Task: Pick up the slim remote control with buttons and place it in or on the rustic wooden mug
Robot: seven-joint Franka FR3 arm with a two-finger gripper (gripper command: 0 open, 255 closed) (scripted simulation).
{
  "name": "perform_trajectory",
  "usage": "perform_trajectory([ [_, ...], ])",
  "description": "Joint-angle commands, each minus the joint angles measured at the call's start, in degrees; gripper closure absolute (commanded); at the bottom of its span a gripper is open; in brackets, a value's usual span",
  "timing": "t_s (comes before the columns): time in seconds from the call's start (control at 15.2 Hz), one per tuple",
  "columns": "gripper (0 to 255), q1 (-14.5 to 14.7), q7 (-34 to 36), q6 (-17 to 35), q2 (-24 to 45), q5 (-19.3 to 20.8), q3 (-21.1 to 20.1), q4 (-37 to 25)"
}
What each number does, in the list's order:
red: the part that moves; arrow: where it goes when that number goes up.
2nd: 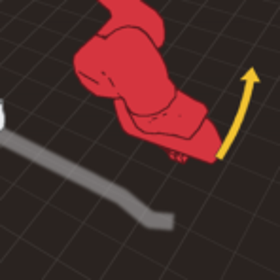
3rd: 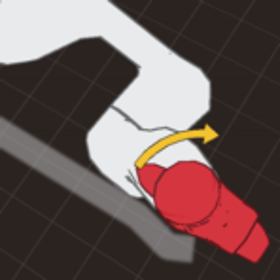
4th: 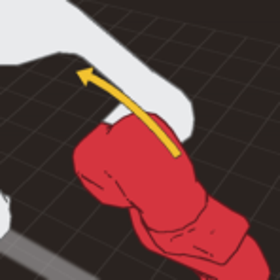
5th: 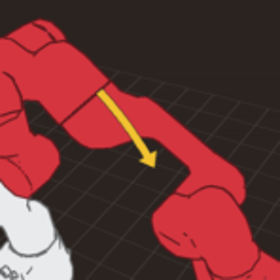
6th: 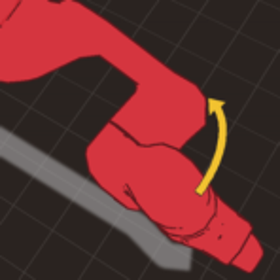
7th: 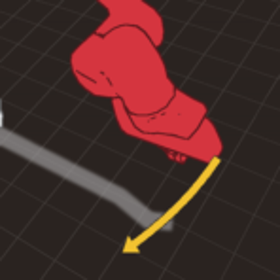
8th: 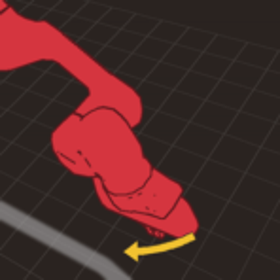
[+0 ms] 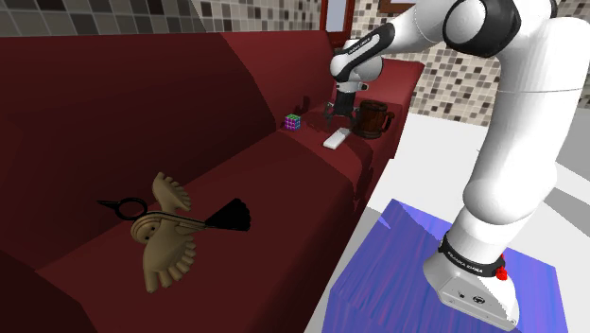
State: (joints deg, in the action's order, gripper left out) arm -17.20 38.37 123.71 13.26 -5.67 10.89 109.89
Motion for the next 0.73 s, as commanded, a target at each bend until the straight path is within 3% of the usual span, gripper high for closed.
perform_trajectory([
  [0.0,0,-0.4,0.9,1.4,1.9,-0.7,0.3,-0.8],
  [0.66,0,-0.5,0.3,5.7,4.6,-1.5,-0.1,0.9],
])
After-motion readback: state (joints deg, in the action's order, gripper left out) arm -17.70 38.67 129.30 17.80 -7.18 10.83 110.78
